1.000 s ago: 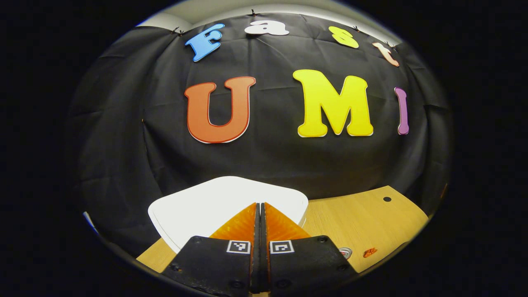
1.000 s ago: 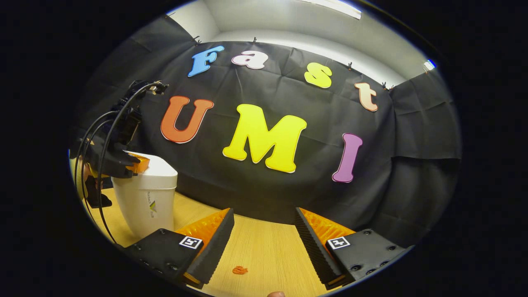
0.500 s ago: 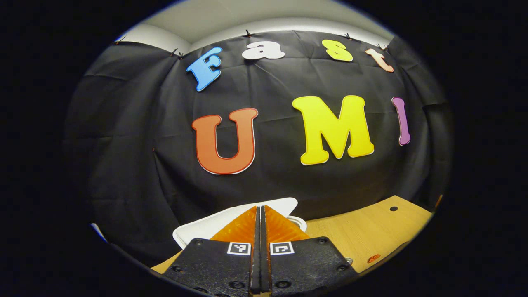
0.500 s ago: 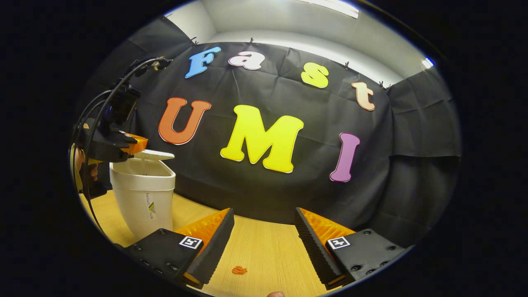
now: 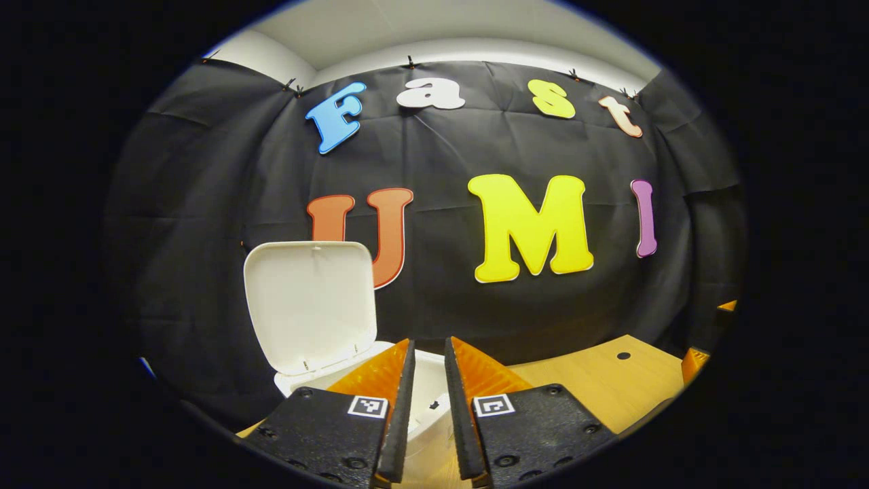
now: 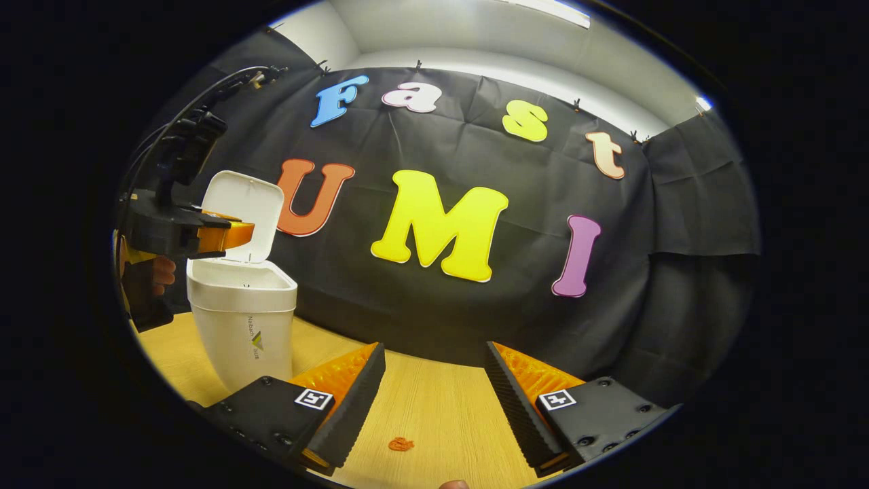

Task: Press the lid of the desktop garbage bin to open it, pick up the crumpled paper on the desktop and throw it into the bin, then pick up the pop can on the desktop and drop it into the bin, and finally close the garbage bin lid.

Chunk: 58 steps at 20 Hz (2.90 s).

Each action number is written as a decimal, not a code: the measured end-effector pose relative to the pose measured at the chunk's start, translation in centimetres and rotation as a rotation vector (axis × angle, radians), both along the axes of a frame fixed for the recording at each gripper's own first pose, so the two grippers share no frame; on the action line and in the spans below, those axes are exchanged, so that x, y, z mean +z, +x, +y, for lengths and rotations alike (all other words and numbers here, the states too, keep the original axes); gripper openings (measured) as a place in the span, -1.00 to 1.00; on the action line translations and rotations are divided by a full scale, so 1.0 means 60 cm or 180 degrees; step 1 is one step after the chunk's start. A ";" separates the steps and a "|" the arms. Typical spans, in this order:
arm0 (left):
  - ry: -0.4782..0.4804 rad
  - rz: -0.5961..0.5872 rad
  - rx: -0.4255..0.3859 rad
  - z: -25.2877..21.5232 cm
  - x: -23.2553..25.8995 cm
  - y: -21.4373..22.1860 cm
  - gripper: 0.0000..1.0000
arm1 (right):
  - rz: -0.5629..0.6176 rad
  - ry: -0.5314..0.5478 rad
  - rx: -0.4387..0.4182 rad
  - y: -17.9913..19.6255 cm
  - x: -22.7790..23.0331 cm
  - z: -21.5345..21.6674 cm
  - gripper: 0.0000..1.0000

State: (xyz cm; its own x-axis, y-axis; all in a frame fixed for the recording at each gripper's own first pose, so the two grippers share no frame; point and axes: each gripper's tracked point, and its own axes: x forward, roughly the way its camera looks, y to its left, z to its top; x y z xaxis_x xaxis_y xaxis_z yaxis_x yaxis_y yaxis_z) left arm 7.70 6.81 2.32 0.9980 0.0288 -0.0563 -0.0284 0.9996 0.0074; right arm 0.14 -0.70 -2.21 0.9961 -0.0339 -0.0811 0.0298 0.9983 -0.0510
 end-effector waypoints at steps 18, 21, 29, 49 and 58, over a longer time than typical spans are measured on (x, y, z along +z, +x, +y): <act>0.0020 0.0073 0.0053 0.009 -0.013 -0.040 0.92 | 0.1773 0.0346 0.0284 0.041 -0.307 0.044 0.87; 0.0034 0.0051 0.0051 0.009 -0.009 -0.044 0.92 | 0.2055 0.0372 0.0332 0.044 -0.359 0.055 0.89; 0.0023 0.0089 0.0100 0.017 -0.013 -0.056 0.92 | 0.2511 0.0431 0.0293 0.064 -0.447 0.061 0.89; 0.0039 0.0172 0.0119 0.015 -0.016 -0.084 0.92 | 0.3058 0.0780 0.0188 0.092 -0.553 0.055 0.14; 0.0019 0.0180 0.0141 0.017 -0.015 -0.097 0.92 | 0.2605 0.0538 0.0332 0.092 -0.469 0.052 -0.51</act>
